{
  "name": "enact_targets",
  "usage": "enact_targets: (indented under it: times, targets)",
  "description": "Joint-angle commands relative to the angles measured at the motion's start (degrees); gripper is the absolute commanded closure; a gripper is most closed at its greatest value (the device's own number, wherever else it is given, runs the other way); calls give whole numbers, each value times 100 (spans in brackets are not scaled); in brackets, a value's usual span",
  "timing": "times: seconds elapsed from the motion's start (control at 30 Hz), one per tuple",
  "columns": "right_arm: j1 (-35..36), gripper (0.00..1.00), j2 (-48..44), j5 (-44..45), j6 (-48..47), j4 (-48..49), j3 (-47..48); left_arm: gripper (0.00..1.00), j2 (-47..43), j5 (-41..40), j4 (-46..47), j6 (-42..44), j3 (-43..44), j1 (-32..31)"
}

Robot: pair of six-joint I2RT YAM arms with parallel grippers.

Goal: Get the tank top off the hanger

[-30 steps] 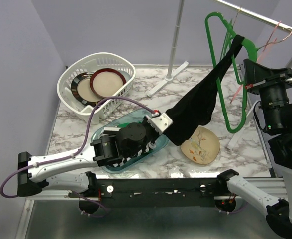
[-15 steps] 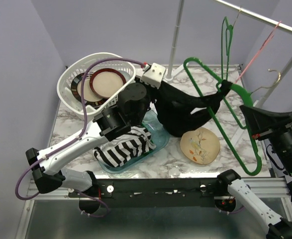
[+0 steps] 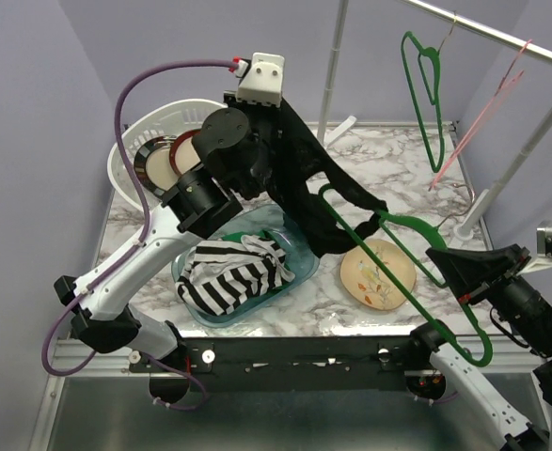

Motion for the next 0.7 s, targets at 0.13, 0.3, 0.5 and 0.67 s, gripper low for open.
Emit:
enact_targets:
  times: [0.13, 0.3, 0.5, 0.67]
  targets:
    - [-24, 99, -216, -143, -380, -522, -500, 100, 139, -374, 613, 902, 930, 102]
    - [-24, 99, -401, 145, -433, -540, -475, 100, -1, -559, 658, 1219, 948, 93]
    - [-24, 99, -541, 856, -345, -469, -299, 100, -475, -226, -177, 649, 1264, 93]
    - [-24, 99, -770, 1394, -187, -250, -290, 100, -1091, 21, -318, 481, 1326, 93]
